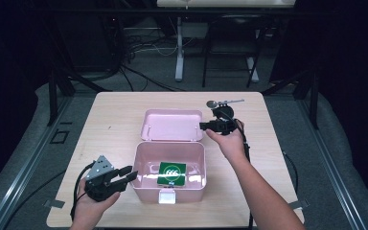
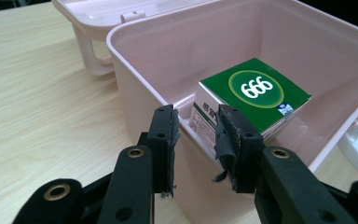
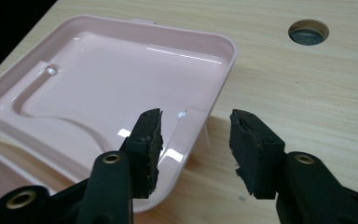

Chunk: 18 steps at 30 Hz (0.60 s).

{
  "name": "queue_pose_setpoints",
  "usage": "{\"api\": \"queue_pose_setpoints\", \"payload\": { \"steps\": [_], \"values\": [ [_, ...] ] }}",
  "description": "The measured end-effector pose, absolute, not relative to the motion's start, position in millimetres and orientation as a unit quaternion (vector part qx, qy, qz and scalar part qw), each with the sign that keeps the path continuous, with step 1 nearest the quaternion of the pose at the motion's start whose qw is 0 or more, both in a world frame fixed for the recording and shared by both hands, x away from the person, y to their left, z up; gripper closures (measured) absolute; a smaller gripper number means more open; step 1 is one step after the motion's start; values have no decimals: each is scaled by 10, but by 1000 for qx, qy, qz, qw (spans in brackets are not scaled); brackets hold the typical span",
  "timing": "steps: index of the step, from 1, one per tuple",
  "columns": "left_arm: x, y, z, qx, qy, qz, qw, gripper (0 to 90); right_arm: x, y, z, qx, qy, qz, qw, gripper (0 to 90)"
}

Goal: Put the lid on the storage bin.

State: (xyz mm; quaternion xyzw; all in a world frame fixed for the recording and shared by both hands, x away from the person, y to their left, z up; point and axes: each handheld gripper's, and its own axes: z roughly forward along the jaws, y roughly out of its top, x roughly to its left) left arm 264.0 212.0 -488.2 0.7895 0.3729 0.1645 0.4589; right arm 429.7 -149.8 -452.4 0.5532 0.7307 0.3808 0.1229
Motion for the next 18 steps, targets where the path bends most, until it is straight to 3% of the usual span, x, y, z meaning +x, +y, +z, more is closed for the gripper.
{"api": "queue_pose_setpoints", "payload": {
  "steps": [13,18],
  "values": [
    [2635,2127,-4902,782,377,164,468,688,4624,-1355,-4549,583,730,336,118,671],
    [2633,2124,-4904,781,378,166,469,690,4698,-1314,-4591,588,731,326,118,680]
  ]
}}
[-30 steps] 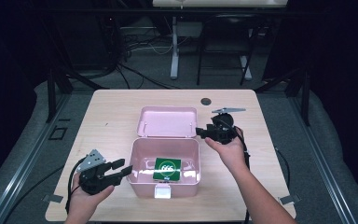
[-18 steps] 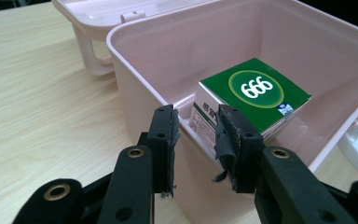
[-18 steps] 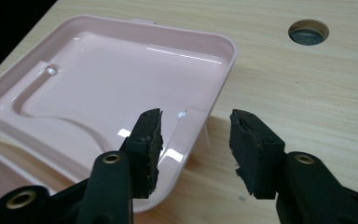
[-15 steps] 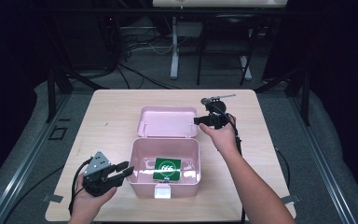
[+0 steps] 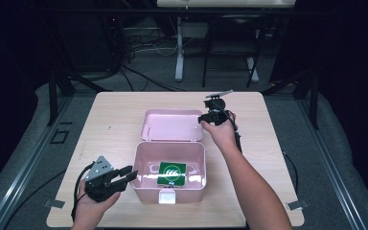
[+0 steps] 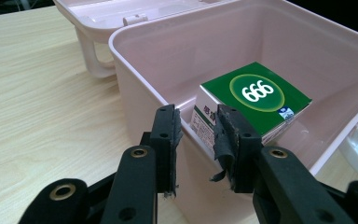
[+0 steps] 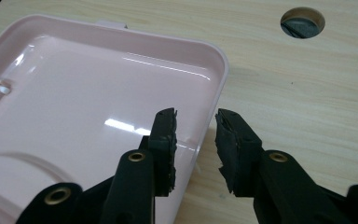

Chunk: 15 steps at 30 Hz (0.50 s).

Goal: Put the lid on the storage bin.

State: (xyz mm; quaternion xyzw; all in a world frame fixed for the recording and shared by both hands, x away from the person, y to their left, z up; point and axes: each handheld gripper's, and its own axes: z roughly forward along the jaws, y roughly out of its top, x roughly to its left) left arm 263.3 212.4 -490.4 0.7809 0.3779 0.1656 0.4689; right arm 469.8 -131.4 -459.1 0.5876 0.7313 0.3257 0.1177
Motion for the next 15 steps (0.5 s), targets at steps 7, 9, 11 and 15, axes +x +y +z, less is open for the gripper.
{"api": "queue_pose_setpoints", "payload": {
  "steps": [7,9,11,15],
  "values": [
    [2630,2125,-4907,780,379,166,470,692,4815,-1246,-4678,602,731,300,117,728],
    [2631,2126,-4908,780,379,166,470,692,4835,-1237,-4704,602,731,296,125,747],
    [2630,2125,-4908,780,379,166,470,692,4853,-1239,-4725,610,726,295,121,766],
    [2630,2126,-4908,780,378,166,470,692,4885,-1249,-4758,617,720,297,117,785]
  ]
}}
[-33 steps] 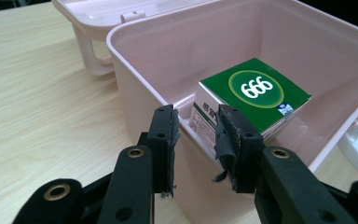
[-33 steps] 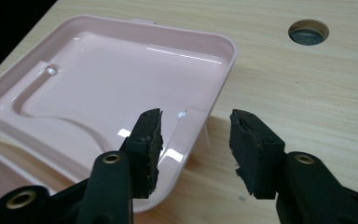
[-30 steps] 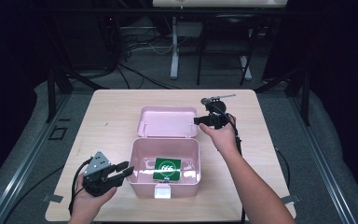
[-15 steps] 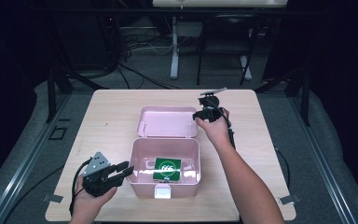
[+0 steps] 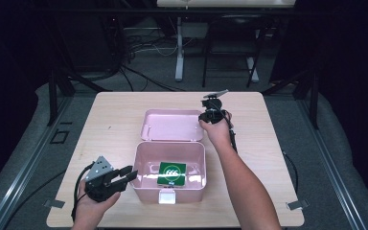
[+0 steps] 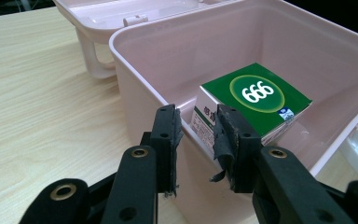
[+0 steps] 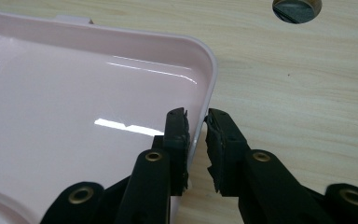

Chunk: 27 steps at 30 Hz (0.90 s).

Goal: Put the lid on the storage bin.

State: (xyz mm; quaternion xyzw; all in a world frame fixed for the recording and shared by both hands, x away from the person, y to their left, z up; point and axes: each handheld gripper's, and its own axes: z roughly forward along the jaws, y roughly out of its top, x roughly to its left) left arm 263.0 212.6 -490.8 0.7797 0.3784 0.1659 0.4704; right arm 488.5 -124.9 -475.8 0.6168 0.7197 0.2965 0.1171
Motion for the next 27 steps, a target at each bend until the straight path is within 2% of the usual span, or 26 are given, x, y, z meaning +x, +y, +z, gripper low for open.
{"api": "queue_pose_setpoints", "payload": {
  "steps": [14,27],
  "values": [
    [2628,2116,-4908,779,379,169,471,696,4853,-1283,-4673,625,700,326,110,827],
    [2628,2115,-4908,777,380,170,471,703,4705,-1291,-4445,599,698,363,149,848]
  ]
}}
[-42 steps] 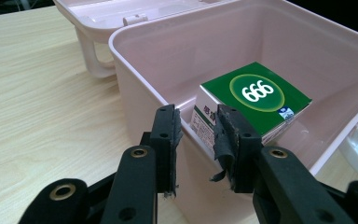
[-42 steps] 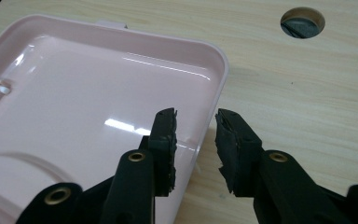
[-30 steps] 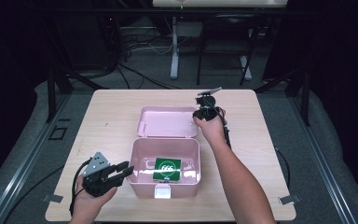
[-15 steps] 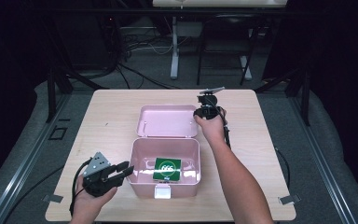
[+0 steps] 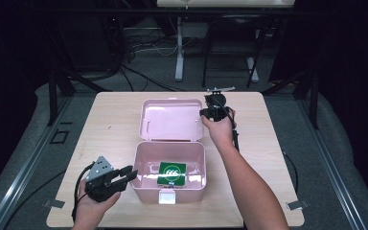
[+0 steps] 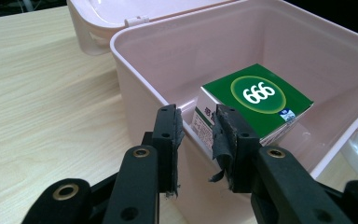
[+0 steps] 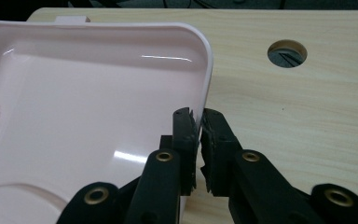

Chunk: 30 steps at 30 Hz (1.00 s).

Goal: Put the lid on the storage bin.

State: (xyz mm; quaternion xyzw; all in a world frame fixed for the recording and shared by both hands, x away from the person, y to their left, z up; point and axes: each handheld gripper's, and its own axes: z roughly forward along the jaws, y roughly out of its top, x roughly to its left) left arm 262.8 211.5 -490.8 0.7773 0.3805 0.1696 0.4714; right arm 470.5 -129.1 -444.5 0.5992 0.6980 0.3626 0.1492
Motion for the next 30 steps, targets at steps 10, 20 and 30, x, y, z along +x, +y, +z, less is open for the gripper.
{"api": "queue_pose_setpoints", "payload": {
  "steps": [10,20,30],
  "values": [
    [2623,2110,-4907,777,383,170,471,705,4543,-1320,-4303,578,693,395,174,859],
    [2623,2109,-4907,776,384,170,471,707,4363,-1355,-4158,553,694,420,190,866],
    [2623,2107,-4912,774,385,171,473,707,4134,-1390,-4046,528,694,445,203,872]
  ]
}}
